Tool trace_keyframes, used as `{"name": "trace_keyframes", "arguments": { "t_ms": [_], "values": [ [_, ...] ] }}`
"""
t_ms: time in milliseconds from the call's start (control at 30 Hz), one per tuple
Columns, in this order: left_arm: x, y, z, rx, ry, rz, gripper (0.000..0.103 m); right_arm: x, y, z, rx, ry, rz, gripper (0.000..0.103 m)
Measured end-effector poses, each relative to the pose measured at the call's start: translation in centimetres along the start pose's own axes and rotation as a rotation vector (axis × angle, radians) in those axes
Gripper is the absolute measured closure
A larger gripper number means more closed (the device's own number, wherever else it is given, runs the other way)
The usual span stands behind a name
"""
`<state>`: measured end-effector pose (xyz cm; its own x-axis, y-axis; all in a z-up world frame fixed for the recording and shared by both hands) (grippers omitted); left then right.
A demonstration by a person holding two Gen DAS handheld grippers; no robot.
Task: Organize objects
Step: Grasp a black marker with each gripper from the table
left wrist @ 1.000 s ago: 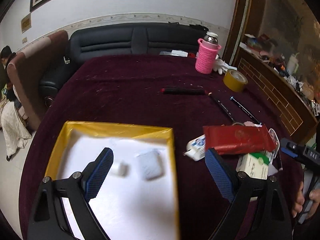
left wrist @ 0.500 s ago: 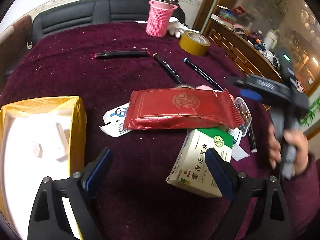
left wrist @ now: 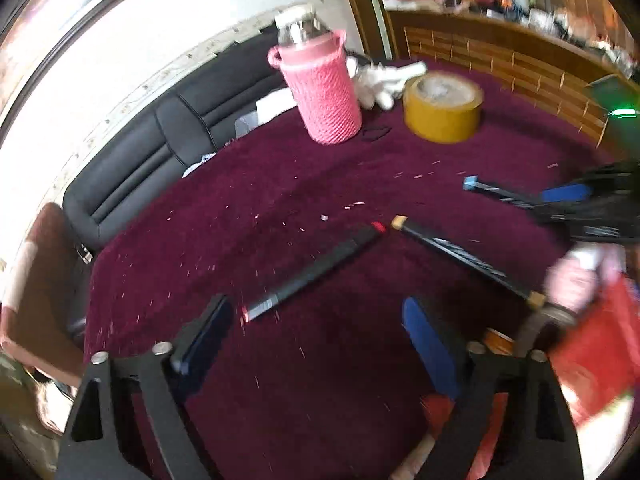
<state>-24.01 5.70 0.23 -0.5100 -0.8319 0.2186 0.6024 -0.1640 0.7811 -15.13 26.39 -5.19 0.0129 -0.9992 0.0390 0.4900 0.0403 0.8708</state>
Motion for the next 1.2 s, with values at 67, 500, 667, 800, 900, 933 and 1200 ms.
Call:
{"name": "trace_keyframes", "arguments": {
  "t_ms": [67, 500, 667, 800, 900, 933, 1200],
  "values": [
    [0.2, -2.4, 0.8, 0.024, -0.007, -0.017, 0.026, -0.1, 0.2, -0.2, -0.003, 0.004, 0.01, 0.066],
    [-2.8, -5.6, -2.0, 0.22, -0.085, -0.184, 0.089, 0.1, 0.1, 0.1, 0.005, 0.014, 0.05, 0.066],
    [-3.5, -4.9, -2.5, 0.206, -0.076, -0.14, 0.089, 0.6, -0.2, 0.2, 0.024, 0.066, -0.005, 0.066],
    [-4.0, -4.9, -2.4, 0.144, -0.094, -0.043, 0.089, 1.1, -0.7, 0.7, 0.035, 0.112, -0.056, 0.066],
    [-4.5, -4.6, -2.4, 0.136, -0.11, 0.009, 0.089, 1.6, -0.9, 0.9, 0.02, 0.134, -0.073, 0.077],
    [-4.6, -4.3, -2.6, 0.145, -0.082, -0.022, 0.089, 1.7, -0.8, 0.9, 0.016, 0.137, -0.064, 0.084],
    [-2.5, 1.1, -2.1, 0.055, 0.068, -0.072, 0.089, 1.1, 1.5, 0.9, -0.045, 0.042, -0.014, 0.088]
  ]
}}
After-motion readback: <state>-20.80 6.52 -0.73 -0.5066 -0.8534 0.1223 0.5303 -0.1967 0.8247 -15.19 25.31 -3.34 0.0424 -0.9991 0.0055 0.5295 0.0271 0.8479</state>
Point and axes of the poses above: each gripper's, at about its wrist camera, not at the fingertips, and y roughly against the way its jaws point, x to its left, z to its top, the point moved 9 cm from there along -y, roughly the way its jaws point, and after that the axes turned 8 degrees about y, right-handed, at the moved point
